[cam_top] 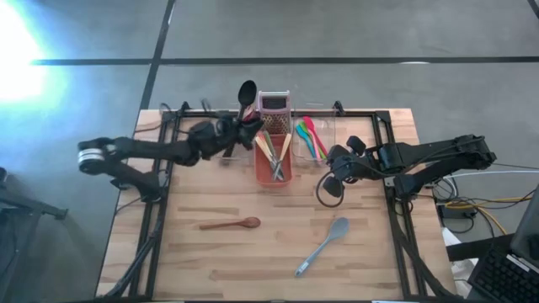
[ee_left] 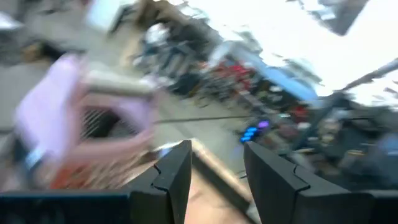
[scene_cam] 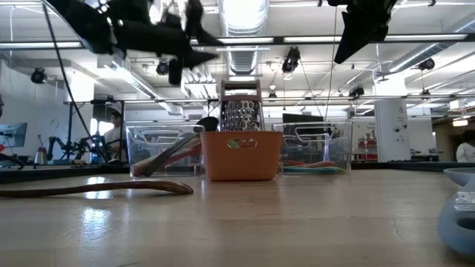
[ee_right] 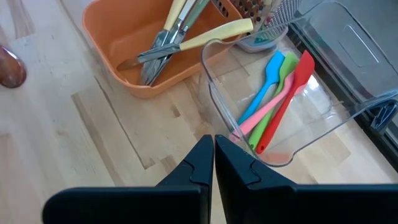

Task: Pick & Place Kitchen Items
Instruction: Put the gray serving spoon into the left transparent bin

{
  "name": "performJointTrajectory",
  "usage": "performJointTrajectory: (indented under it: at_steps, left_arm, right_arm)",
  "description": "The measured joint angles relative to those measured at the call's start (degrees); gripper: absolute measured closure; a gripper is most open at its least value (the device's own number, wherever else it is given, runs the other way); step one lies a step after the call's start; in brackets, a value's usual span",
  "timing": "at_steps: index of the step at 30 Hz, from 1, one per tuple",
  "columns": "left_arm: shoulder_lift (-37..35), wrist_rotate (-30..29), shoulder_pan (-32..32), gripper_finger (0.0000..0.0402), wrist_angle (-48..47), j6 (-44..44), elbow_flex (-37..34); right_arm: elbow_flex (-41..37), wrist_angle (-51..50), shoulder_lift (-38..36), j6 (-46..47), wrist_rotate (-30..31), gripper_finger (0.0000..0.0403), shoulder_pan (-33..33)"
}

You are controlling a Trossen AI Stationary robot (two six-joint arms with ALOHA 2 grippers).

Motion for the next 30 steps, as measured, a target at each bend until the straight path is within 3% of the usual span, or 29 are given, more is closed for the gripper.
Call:
performJointTrajectory:
  at_steps: [8,12,15,21,25,30]
  left_arm:
    - [-14.3,13.0,-2.5,0.0252,-3.8,4.6,0.0]
    - [-20.3,16.6,-6.6,0.0252,-14.0,9.3,1.1]
    - [-23.2,16.3,-11.3,0.0252,-26.4,13.9,3.7]
    - [-22.8,8.4,-22.9,0.0252,-48.3,19.1,10.4]
    - [-19.7,2.5,-29.6,0.0252,-56.2,19.8,13.1]
    - [-15.1,0.3,-35.0,0.0252,-60.4,21.5,13.9]
  right_arm:
    - [0.0,0.1,0.0,0.1,0.0,0.0394,0.0]
    - [0.0,0.1,0.0,0.1,0.0,0.0394,0.0]
    - [0.0,0.1,0.0,0.1,0.0,0.0394,0.0]
    - [0.0,0.2,0.0,0.4,0.0,0.0394,0.0]
    - [0.0,0.0,0.0,1.6,-3.0,0.0394,0.0]
    - [0.0,-0.1,0.0,2.7,-9.5,0.0394,0.0]
